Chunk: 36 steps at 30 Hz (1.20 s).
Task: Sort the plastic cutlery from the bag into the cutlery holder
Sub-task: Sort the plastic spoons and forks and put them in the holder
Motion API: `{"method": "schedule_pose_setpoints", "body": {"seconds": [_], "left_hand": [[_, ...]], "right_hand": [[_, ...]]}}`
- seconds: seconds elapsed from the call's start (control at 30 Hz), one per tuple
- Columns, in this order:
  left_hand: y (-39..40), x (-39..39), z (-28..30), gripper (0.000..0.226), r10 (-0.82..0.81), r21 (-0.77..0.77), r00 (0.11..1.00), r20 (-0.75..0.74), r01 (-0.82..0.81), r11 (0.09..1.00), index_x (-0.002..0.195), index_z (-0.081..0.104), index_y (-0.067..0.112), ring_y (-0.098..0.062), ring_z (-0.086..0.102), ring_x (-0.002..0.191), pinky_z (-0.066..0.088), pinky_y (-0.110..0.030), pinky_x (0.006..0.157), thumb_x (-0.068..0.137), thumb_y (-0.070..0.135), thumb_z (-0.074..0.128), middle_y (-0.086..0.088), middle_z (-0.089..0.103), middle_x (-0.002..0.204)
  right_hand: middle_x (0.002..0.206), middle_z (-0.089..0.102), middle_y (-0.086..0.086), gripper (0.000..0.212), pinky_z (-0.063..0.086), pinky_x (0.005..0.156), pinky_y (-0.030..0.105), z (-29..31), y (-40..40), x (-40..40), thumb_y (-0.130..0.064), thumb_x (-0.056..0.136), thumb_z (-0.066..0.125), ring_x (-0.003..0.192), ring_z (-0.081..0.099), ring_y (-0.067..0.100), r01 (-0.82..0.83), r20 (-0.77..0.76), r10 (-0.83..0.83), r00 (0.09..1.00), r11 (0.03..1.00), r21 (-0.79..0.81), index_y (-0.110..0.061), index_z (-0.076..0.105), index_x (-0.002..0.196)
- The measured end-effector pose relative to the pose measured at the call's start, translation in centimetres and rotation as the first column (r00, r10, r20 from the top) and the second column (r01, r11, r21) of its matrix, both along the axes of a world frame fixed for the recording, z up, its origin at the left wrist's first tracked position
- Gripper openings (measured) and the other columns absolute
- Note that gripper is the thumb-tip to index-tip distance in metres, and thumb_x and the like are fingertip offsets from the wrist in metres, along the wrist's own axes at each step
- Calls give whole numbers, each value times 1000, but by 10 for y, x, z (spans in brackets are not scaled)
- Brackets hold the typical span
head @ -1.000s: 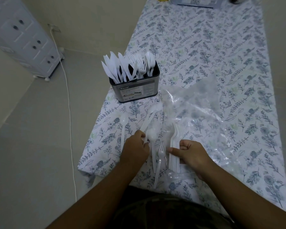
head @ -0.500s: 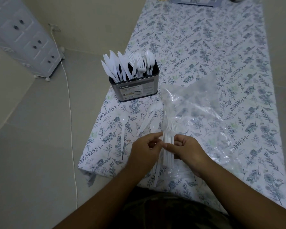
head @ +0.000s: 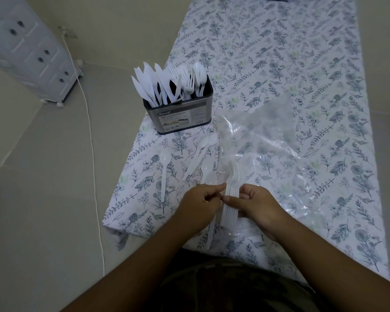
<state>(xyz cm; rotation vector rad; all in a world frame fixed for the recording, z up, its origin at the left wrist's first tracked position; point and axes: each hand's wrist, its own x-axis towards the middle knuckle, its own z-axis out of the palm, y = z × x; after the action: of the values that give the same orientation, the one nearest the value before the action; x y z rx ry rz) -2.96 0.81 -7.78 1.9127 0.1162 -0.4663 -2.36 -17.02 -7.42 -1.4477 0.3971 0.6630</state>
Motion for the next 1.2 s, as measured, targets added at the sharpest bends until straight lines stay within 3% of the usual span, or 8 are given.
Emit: {"method": "schedule_pose_setpoints", "body": {"seconds": [0.1,0.2,0.3,0.4,0.5,0.63,0.93,1.2], "left_hand": [[1,-8,3,30,-46,105,998,44,41,994,120,70,23,-10,66,73,54,-16,65,94,11,61,9,70,93],[2,-23,-5,10,-100,318,990,96,64,946,96,65,20,-5,61,73,55,-20,68,88,17,68,7,64,84],[-2,-32,-12,26,-201,456,979,19,171,874,92,52,24,-8,57,75,54,-27,69,82,35,73,8,58,83],[-7,-28,-13,20,-233,546,972,20,184,817,93,51,21,-12,58,77,55,-30,71,86,28,69,5,60,84],[-6,-22,-14,15,-210,575,977,46,146,805,95,51,19,-13,59,75,55,-29,67,87,17,63,3,60,82],[-4,-24,-17,25,-232,590,972,42,163,791,98,47,23,-12,53,76,42,-22,63,86,33,68,5,54,86],[2,-20,-16,16,-179,592,983,49,116,797,90,44,21,-13,52,71,36,-20,55,87,19,60,4,52,80],[16,-25,-8,24,-8,506,995,100,-44,861,112,60,15,-11,63,81,57,-29,73,88,14,63,3,64,91]], "right_hand": [[93,79,16,21,62,80,46,-5,-3,-2,-9,83,81,90,76,34,5,-15,-6,1000,998,-56,2,72,100],[84,78,16,23,60,63,34,-8,-8,0,-9,80,84,77,77,30,7,2,-7,1000,989,-145,5,70,91],[59,64,5,30,55,56,33,-14,-13,1,-12,77,87,56,66,21,-27,47,41,998,963,-267,-6,59,67],[62,62,12,30,57,58,34,-21,-16,-3,-12,78,86,59,66,23,-35,44,50,998,954,-296,-8,58,68],[69,62,16,30,60,58,33,-25,-18,-8,-12,78,86,64,68,25,-43,32,55,998,953,-300,-8,58,69],[82,72,28,25,62,66,40,-27,-20,-9,-14,78,87,79,75,39,-33,23,42,999,951,-306,0,66,78],[83,76,21,16,61,62,35,-22,-18,-12,-10,78,85,74,76,28,9,-11,-13,1000,965,-262,-5,70,79],[81,72,25,20,58,57,27,-21,-12,-11,-9,80,84,71,73,23,-15,28,23,999,965,-261,0,66,77]]}}
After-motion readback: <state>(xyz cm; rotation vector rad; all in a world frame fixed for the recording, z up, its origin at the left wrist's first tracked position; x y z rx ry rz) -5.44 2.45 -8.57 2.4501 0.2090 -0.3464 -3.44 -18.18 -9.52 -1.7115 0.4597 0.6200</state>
